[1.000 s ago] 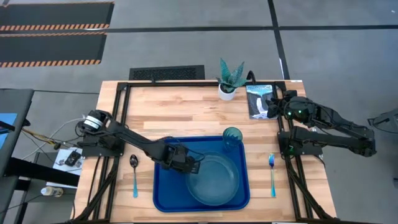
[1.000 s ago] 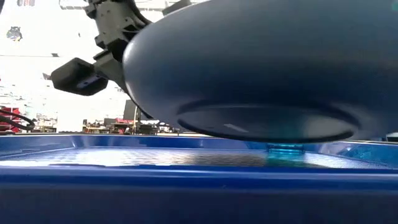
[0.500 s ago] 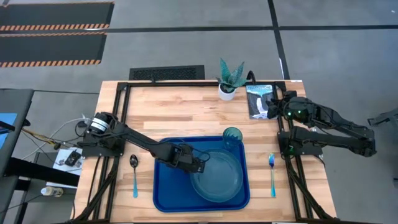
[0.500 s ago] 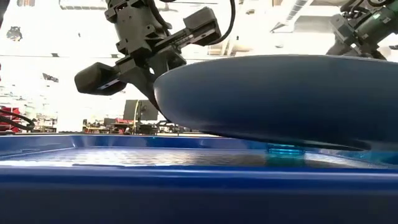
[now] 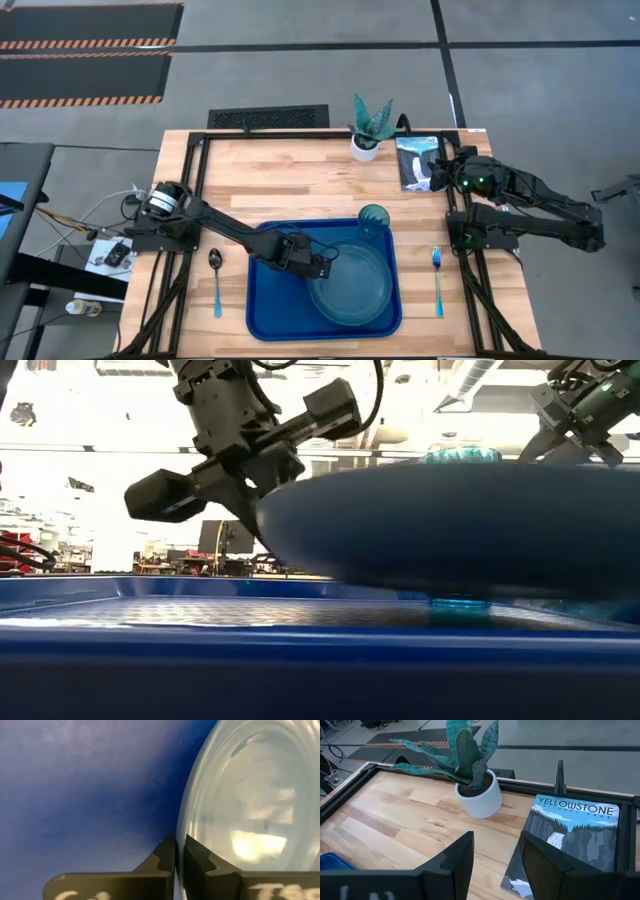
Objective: Pick and place plate/cup/fork/spoon on tray
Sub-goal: Put the blue plate on the blue tray to the bottom of the blue cup, then put the blue fork on the blue tray to the left of the blue plate
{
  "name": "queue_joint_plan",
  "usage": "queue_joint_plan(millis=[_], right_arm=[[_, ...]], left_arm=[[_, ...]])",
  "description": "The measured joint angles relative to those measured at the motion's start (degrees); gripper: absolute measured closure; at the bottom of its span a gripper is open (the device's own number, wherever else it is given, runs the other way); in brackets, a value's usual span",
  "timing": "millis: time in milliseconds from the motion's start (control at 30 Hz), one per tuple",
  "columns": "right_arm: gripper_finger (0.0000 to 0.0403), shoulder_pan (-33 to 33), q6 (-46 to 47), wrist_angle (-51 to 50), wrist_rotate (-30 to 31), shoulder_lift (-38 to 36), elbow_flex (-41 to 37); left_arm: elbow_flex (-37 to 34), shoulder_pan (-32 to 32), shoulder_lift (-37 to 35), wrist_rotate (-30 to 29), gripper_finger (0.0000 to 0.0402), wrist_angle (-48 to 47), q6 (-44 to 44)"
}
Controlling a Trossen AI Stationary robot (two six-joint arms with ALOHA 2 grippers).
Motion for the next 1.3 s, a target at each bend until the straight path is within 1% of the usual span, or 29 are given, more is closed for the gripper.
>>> queue_joint_plan(millis=[433, 567, 767, 933, 1067, 1167, 1233, 1300], right_arm=[[0.0222, 0.0, 0.0, -0.2, 0.0, 0.0, 0.0], [0.0222, 0.0, 0.0, -0.2, 0.0, 0.0, 0.0], [0.0223, 0.0, 0.0, -0.2, 0.0, 0.0, 0.0], [0.0219, 0.0, 0.0, -0.2, -0.2, 0.0, 0.0], [0.0216, 0.0, -0.2, 2.4, -5.0, 0.0, 0.0], [0.0215, 0.0, -3.1, 6.9, -10.9, 0.1, 0.0], [0.0215, 0.0, -2.8, 9.2, -14.0, 0.8, 0.3], [0.0218, 0.0, -1.6, 8.7, -15.4, 2.4, 1.9]], left_arm=[[0.4, 0.0, 0.6, -0.2, 0.0401, -0.8, 3.0], [0.4, 0.0, 0.6, 0.7, 0.0389, -0.6, 2.9], [0.4, 0.1, 0.6, 1.1, 0.0344, -0.3, 2.8], [0.4, 0.2, 0.6, 1.1, 0.0294, -0.3, 3.6], [0.4, 0.4, 0.6, 1.1, 0.0253, -0.5, 4.2], [0.4, 0.8, -0.6, 1.5, 0.0227, -2.6, 5.1], [0.4, 0.9, -2.0, 0.6, 0.0211, -4.4, 4.6], [0.4, 0.9, -3.7, -0.9, 0.0199, -6.1, 4.6]])
